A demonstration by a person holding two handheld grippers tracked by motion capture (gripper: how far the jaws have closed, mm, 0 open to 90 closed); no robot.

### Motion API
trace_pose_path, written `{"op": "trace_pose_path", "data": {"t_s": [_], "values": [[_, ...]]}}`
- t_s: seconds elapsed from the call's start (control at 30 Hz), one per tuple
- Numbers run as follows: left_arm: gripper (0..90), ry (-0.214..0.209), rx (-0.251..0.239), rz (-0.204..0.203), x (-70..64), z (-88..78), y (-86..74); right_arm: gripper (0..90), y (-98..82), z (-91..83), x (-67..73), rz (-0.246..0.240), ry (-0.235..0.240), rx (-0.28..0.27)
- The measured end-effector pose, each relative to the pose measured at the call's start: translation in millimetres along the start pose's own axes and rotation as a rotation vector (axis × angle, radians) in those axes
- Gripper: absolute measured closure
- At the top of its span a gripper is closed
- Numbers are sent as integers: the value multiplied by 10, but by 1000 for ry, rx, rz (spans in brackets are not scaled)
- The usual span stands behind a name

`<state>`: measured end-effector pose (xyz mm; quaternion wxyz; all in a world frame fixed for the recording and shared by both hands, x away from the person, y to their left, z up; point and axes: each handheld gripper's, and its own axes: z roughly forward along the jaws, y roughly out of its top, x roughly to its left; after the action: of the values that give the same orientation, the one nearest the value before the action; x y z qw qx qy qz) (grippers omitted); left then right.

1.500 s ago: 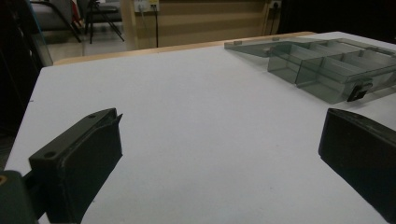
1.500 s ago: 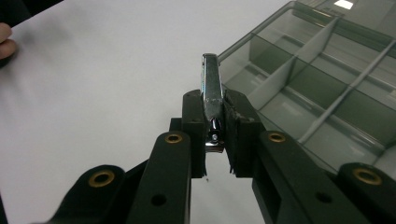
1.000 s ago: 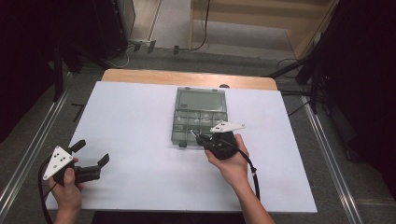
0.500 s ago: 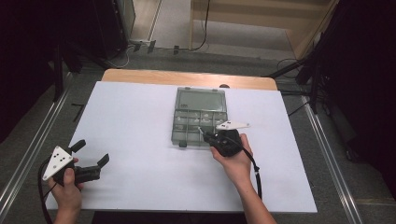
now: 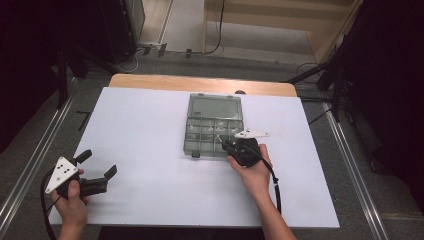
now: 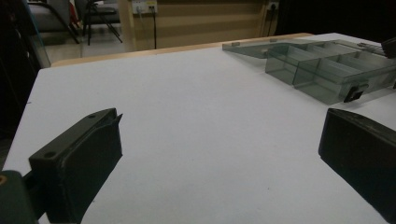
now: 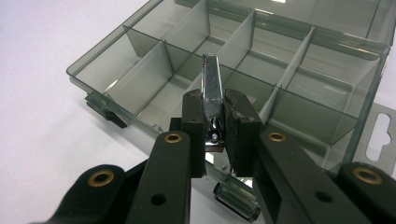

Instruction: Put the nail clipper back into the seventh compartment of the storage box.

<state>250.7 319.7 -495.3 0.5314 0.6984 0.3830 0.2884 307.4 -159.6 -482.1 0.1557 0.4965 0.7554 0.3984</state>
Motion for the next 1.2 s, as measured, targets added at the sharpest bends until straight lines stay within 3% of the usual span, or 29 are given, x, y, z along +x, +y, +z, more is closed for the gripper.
{"op": "trace_pose_path", "data": {"t_s": [0.27,0.4,0.43,0.57,0.6,0.63,0.77,0.8,0.87,1.2], "values": [[0,0,0,-1,0,1,-1,812,-39,69,-32,-30,-3,-11],[0,0,0,-1,-1,0,0,802,-44,71,-47,-21,-7,-25],[0,-1,0,-1,1,0,0,742,-44,55,-48,-20,-20,-44],[0,-1,-1,-2,1,-1,-1,284,-13,-89,-68,14,1,-116],[0,-1,0,-2,1,-2,-1,284,-13,-89,-68,14,1,-116],[0,-1,0,-1,1,-2,-1,180,-25,-147,-87,14,31,-134],[0,-2,-1,-1,-1,-2,-1,114,-42,-223,-119,21,78,-161],[0,-1,0,-1,0,-3,-1,27,-60,-266,-131,17,95,-178],[0,-1,-1,-1,1,-2,-1,0,-71,-284,-138,17,106,-187],[0,-1,0,0,-2,-1,-1,0,-204,-515,-254,36,103,-254]]}}
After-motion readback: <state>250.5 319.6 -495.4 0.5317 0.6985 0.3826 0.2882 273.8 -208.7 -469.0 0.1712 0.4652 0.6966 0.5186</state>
